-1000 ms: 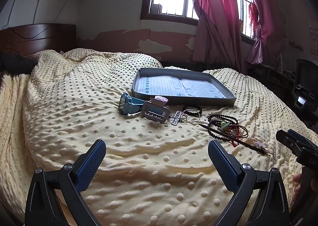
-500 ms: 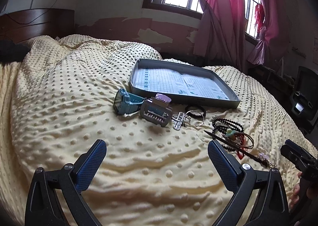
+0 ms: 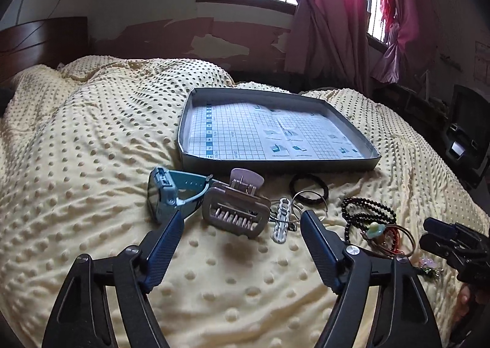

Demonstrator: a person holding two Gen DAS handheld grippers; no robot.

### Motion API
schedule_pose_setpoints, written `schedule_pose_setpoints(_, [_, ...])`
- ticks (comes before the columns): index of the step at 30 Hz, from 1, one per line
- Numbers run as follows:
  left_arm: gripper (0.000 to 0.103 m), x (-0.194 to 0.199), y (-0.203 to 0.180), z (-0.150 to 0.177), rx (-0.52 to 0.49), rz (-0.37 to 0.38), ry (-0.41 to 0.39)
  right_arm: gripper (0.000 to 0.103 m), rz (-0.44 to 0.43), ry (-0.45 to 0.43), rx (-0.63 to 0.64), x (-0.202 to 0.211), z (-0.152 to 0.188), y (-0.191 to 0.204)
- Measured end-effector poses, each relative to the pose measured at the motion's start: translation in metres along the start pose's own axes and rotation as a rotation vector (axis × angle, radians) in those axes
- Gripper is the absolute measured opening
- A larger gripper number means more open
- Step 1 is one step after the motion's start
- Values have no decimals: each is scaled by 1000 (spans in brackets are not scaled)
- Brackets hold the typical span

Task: Organize jewelry
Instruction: 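Grasp the beige hair claw clip with the left gripper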

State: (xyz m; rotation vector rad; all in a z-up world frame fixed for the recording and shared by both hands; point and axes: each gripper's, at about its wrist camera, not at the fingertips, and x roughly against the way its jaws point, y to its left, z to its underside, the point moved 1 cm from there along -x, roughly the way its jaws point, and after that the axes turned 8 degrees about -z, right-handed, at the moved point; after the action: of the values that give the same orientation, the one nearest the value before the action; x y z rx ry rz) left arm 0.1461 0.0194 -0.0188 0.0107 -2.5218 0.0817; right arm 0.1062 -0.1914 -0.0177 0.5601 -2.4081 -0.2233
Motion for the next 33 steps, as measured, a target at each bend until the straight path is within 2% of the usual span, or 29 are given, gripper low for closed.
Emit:
schedule_pose_setpoints(4, [71,-12,-2,-5,-15,7,11,41,5,40,3,-14,-6,3])
schedule_pose_setpoints(11, [70,-24,-7,-13,-44,8,1,32,1,55,-47,-26,0,-3])
schedule_pose_setpoints(14, [63,-29,-9,-14,-62,9,8,31,-4,50,-53,-27,1,-3])
schedule_pose_setpoints(16, [55,-33,-10,-14,-69,15,17,24,1,43,-47,-28,2,-2])
schedule_pose_setpoints(21, [46,-37,-12,-14,-76,32,28,24,7,44,-62,-29,3,-3])
schedule_pose_setpoints(26, [42,-37,-12,-15,-69,16,27,23,-4,46,-73,-30,4,-4])
schedule_pose_setpoints(31, [30,-37,-11,-15,-64,-1,20,23,-13,46,-74,-32,6,-4])
schedule_pose_setpoints(33, [30,-36,-10,-15,-59,0,20,23,-12,45,-70,-31,7,-3])
